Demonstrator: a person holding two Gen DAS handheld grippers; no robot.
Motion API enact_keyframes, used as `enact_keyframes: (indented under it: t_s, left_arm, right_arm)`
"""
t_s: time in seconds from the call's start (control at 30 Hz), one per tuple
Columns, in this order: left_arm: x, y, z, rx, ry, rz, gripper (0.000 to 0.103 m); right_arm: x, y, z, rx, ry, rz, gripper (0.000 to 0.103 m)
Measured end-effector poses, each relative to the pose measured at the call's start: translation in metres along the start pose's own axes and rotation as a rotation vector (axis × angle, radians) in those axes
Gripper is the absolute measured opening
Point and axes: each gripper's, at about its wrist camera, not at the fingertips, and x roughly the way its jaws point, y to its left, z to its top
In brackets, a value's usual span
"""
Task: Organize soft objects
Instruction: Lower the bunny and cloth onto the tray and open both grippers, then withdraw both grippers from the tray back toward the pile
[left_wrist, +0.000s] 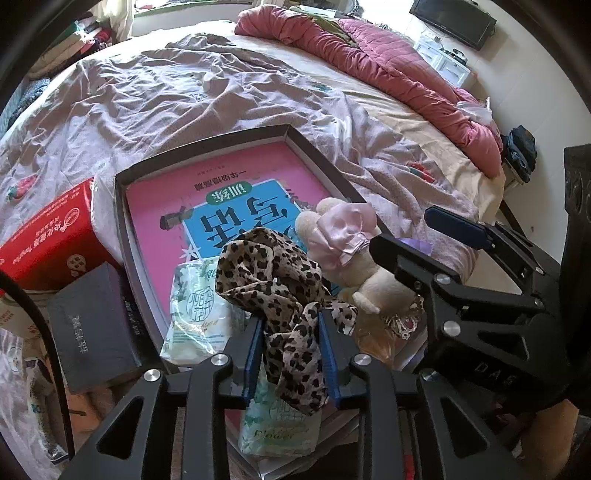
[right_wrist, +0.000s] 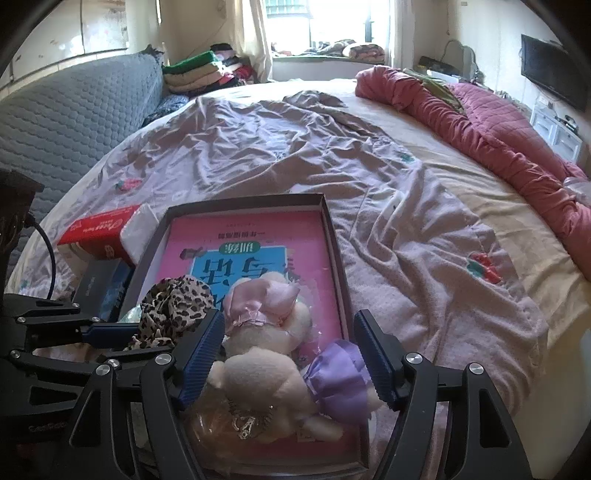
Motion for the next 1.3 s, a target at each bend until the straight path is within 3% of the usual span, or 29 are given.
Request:
enact_keyframes:
  t_s: [0.13,0.3,0.43,0.67,0.8,1.3]
  left_arm:
    - [-0.005,-0.001,-0.001,0.005,-0.009,0.011,0.038]
    - [-0.013,-0.002,-0.002,0.014,-0.023,0.021,0.04]
    - [-0.021,-0.004,-0.004,0.021,-0.037,0.023,0.051]
    - [-0.038,-0.005,-0.006,0.02,-0.067,0.033,0.053]
    - [-0.047,-0.003,-0.007,0.009,-0.087,0.058,0.062]
    - [-0.089,0.012,-0.025,-0.02,-0.149,0.105,0.064]
  right_arm:
    - [-0.006,-0.001,0.0,0.001,-0.01,-0.01,0.074]
    - [-0.013,-0.001,0.001,-0.006,-0.023,-0.03,0.075]
    - [-0.019,-0.001,0.002,-0.003,-0.037,-0.034,0.075]
    - [-0.032,0.001,0.006,0.005,-0.064,-0.028,0.079]
    - [-0.043,0.004,0.009,0.01,-0.088,-0.018,0.079]
    - [-0.082,0.03,0.017,-0.016,-0.185,-0.011,0.082]
